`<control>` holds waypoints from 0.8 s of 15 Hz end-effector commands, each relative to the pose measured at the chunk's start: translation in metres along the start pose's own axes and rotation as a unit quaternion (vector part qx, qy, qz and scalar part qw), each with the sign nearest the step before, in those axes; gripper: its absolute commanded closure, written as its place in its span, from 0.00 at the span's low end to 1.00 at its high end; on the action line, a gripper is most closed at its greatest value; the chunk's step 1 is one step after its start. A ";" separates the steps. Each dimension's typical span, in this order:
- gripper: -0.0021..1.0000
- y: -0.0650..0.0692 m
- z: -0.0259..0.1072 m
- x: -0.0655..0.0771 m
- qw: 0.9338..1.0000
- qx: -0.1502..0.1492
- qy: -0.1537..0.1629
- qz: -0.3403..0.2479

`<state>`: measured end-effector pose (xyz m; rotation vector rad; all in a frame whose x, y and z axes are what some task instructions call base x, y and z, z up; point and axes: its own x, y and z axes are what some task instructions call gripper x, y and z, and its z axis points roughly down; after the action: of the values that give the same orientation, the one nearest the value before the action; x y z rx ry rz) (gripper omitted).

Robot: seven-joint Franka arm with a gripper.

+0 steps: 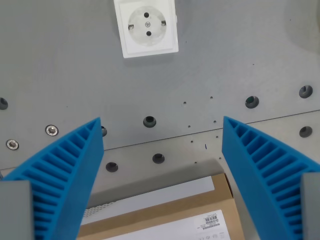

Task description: Pick up the blue bag

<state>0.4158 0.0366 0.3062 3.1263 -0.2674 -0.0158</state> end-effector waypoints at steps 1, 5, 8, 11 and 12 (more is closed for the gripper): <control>0.00 0.000 -0.002 0.000 1.000 0.000 0.002 0.000; 0.00 0.000 -0.001 0.001 1.000 0.001 0.003 0.001; 0.00 0.002 0.001 0.005 1.000 0.001 0.004 0.004; 0.00 0.006 0.008 0.015 1.000 0.001 0.007 0.008; 0.00 0.008 0.010 0.019 1.000 0.000 0.006 0.009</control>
<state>0.4217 0.0323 0.2996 3.1275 -0.2771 -0.0051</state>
